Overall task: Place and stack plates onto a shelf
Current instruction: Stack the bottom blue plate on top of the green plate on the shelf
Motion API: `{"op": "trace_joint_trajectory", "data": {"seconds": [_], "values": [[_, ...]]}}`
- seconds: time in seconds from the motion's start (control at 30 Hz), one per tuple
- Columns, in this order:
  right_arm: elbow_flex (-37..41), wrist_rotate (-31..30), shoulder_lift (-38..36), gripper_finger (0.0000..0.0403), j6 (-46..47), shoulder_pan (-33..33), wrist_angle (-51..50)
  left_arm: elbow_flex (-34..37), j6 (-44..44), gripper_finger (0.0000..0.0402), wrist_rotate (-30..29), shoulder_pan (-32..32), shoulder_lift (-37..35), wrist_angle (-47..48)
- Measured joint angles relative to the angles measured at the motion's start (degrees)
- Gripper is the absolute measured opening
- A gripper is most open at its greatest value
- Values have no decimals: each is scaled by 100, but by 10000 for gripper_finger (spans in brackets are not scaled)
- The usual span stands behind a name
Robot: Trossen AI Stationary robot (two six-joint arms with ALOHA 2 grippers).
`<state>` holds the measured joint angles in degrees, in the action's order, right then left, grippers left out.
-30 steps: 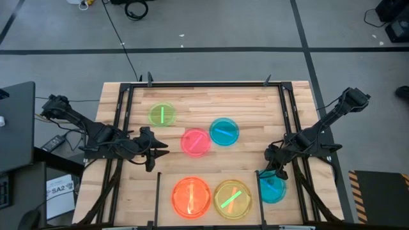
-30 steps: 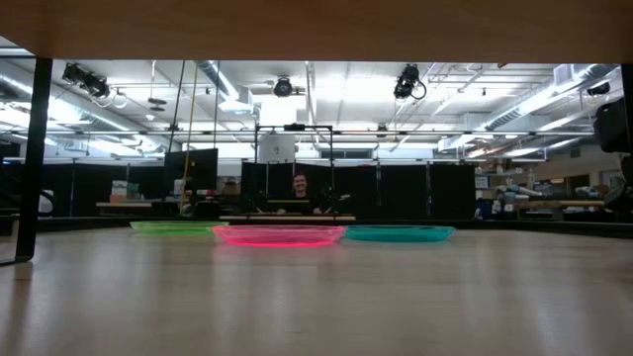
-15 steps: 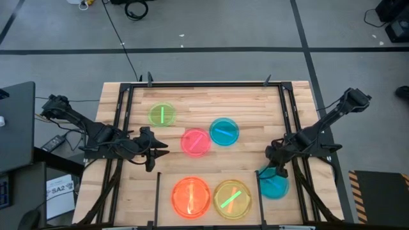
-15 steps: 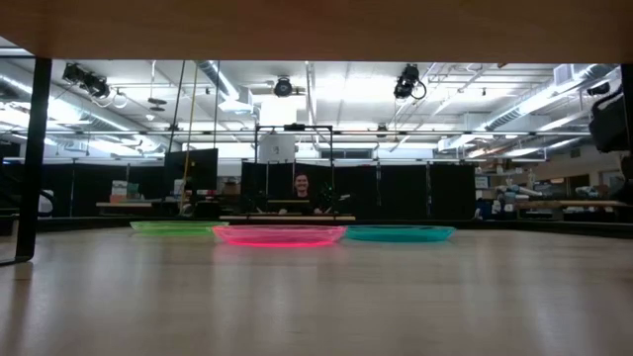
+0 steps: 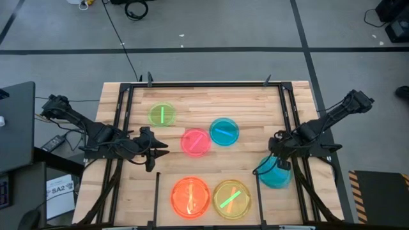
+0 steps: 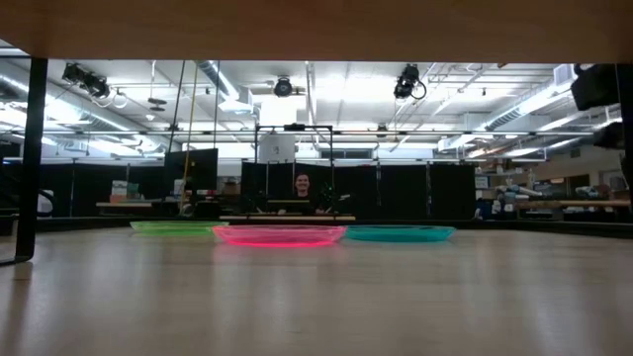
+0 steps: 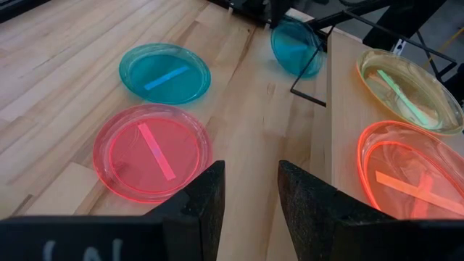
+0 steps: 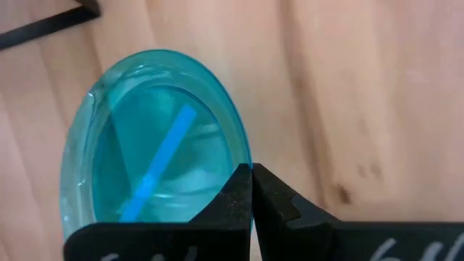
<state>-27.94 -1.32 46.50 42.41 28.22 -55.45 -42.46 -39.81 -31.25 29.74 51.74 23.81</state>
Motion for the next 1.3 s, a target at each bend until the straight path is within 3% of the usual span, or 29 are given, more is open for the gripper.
{"op": "trace_joint_trajectory", "data": {"seconds": [0.43, 0.63, 0.77, 0.97, 1.3], "values": [[-1453, -995, -4, 8, -592, -606, -1074, 0, 0, 134, -1, 0, 1, 0], [-2145, -1850, -7, 8, -1006, -1052, -1181, 0, 2, 134, -1, 0, 0, 0], [-2490, -2112, -9, 8, -1342, -1334, -983, 0, 2, 134, -1, 0, 1, 0], [-2727, -2088, -4, 8, -1812, -1615, -85, 0, 4, 134, -1, 0, 1, 1], [-2734, -1171, 11, 8, -2310, -1835, 1823, 0, 8, 134, -1, 0, 1, 1]]}}
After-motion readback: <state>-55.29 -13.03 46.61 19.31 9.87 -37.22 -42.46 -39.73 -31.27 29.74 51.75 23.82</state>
